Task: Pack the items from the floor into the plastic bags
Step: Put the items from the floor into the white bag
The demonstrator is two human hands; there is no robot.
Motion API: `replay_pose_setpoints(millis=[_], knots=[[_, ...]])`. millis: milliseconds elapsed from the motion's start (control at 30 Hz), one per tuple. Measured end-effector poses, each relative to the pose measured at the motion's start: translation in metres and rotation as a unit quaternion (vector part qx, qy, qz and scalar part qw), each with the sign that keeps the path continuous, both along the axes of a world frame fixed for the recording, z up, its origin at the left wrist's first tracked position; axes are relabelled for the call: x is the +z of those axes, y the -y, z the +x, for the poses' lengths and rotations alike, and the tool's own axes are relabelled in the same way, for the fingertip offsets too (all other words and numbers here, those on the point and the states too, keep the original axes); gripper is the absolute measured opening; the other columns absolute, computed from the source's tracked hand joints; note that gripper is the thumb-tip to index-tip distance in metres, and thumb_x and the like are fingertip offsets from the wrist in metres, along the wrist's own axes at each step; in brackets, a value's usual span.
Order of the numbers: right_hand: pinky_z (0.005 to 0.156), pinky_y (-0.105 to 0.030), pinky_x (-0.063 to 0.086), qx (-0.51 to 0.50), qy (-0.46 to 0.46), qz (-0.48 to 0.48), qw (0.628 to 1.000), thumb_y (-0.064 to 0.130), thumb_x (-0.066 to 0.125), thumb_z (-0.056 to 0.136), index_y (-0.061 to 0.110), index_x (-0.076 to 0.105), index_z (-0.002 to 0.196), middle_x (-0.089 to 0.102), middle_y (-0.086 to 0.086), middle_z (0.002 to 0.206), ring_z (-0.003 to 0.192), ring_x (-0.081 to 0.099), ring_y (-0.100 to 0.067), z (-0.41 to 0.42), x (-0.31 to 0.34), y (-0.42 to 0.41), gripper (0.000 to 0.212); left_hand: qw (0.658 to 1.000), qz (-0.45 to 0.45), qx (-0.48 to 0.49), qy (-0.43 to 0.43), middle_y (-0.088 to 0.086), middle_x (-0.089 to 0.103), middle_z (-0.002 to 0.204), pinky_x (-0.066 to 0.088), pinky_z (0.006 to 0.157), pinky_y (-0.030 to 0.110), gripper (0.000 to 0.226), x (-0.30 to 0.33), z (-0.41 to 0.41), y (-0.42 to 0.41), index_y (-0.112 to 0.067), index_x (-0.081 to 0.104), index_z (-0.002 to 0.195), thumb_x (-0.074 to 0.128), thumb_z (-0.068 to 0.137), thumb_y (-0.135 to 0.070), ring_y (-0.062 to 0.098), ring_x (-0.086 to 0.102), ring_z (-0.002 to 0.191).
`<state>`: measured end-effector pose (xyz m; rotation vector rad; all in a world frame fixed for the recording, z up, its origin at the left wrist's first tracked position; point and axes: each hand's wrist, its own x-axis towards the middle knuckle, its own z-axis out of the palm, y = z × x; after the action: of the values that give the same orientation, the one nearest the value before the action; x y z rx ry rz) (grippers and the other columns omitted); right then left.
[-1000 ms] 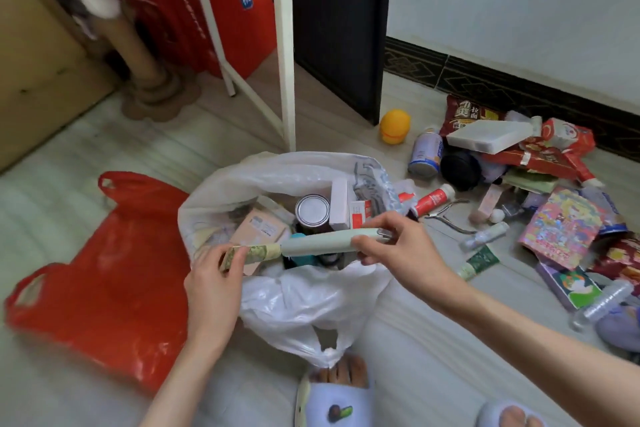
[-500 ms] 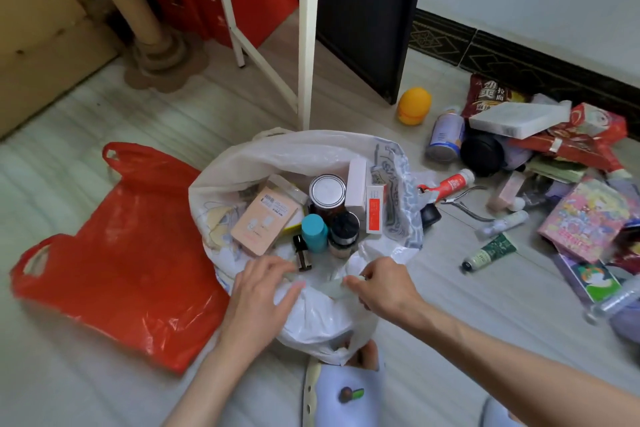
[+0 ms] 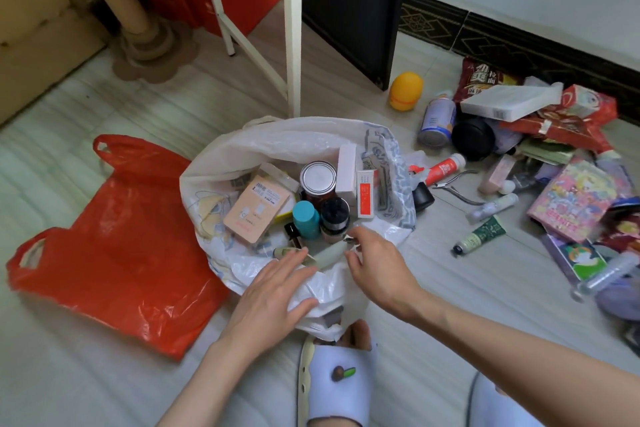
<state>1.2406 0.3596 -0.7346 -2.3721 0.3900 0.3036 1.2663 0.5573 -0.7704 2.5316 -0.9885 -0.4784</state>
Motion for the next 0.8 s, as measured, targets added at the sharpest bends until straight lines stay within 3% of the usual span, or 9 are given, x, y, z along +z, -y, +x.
replay_pose_setpoints(millis=[67, 200, 367, 500, 600, 733, 800], knots=[[0.096, -0.028, 0.035, 0.034, 0.022, -0.024, 0.999, 0.018, 0.045, 0.093, 0.012, 0.046, 0.127, 0.051, -0.006, 0.128, 0.119, 0.047, -0.022, -0.008, 0.004, 0.013, 0.035, 1.000, 0.003, 0.004, -0.015, -0.014, 0.022, 0.148, 0.016, 0.112, 0.026, 0.061, 0.005, 0.000, 0.004, -0.031, 0.042, 0.135, 0.028, 0.082, -0.060, 0.002, 0.020, 0.135], [0.094, -0.036, 0.042, 0.056, 0.078, -0.076, 0.992, 0.014, 0.054, 0.087, 0.007, 0.054, 0.122, 0.056, -0.010, 0.123, 0.112, 0.053, -0.030, -0.035, 0.005, 0.052, 0.035, 0.998, -0.054, -0.007, 0.024, -0.002, 0.049, 0.136, 0.034, 0.103, 0.024, 0.043, 0.022, -0.008, 0.027, -0.025, 0.053, 0.123, 0.043, 0.087, -0.047, 0.014, 0.045, 0.125], [0.081, -0.041, 0.050, 0.010, 0.067, -0.147, 0.987, 0.012, 0.064, 0.081, 0.003, 0.059, 0.113, 0.062, -0.014, 0.111, 0.097, 0.061, -0.035, -0.074, -0.009, 0.112, 0.034, 0.986, -0.124, -0.086, 0.067, 0.004, 0.057, 0.126, 0.035, 0.100, 0.029, 0.032, 0.025, -0.031, 0.092, -0.019, 0.054, 0.117, 0.048, 0.086, -0.028, 0.017, 0.046, 0.121], [0.072, -0.042, 0.054, -0.011, 0.023, -0.204, 0.979, 0.009, 0.074, 0.070, 0.003, 0.062, 0.106, 0.066, -0.015, 0.103, 0.089, 0.064, -0.037, -0.095, -0.031, 0.157, 0.039, 0.986, -0.066, -0.119, 0.098, 0.008, 0.058, 0.125, 0.041, 0.101, 0.043, 0.040, 0.011, -0.026, 0.156, -0.015, 0.048, 0.120, 0.047, 0.081, -0.021, 0.027, 0.052, 0.119], [0.066, -0.041, 0.055, -0.015, -0.009, -0.220, 0.975, 0.007, 0.080, 0.058, 0.003, 0.063, 0.104, 0.066, -0.017, 0.098, 0.084, 0.066, -0.037, -0.099, -0.048, 0.183, 0.049, 0.987, -0.017, -0.141, 0.070, 0.016, 0.056, 0.127, 0.045, 0.096, 0.049, 0.053, 0.002, -0.008, 0.204, -0.007, 0.051, 0.122, 0.068, 0.072, -0.010, 0.035, 0.052, 0.120], [0.059, -0.036, 0.057, 0.027, -0.016, -0.248, 0.968, 0.007, 0.086, 0.034, 0.003, 0.068, 0.094, 0.069, -0.017, 0.088, 0.074, 0.069, -0.033, -0.085, -0.065, 0.202, 0.063, 0.982, 0.034, -0.162, 0.085, 0.019, 0.031, 0.146, 0.017, 0.114, 0.040, 0.058, 0.002, 0.032, 0.261, -0.002, 0.032, 0.138, 0.055, 0.086, -0.015, 0.035, 0.023, 0.138], [0.062, -0.036, 0.058, 0.048, -0.016, -0.258, 0.965, 0.007, 0.086, 0.034, 0.004, 0.069, 0.097, 0.070, -0.016, 0.091, 0.078, 0.069, -0.032, -0.075, -0.075, 0.209, 0.065, 0.981, 0.063, -0.147, 0.111, 0.015, 0.031, 0.146, 0.013, 0.114, 0.038, 0.065, 0.000, 0.054, 0.282, -0.005, 0.027, 0.140, 0.057, 0.086, -0.027, 0.032, 0.021, 0.137]])
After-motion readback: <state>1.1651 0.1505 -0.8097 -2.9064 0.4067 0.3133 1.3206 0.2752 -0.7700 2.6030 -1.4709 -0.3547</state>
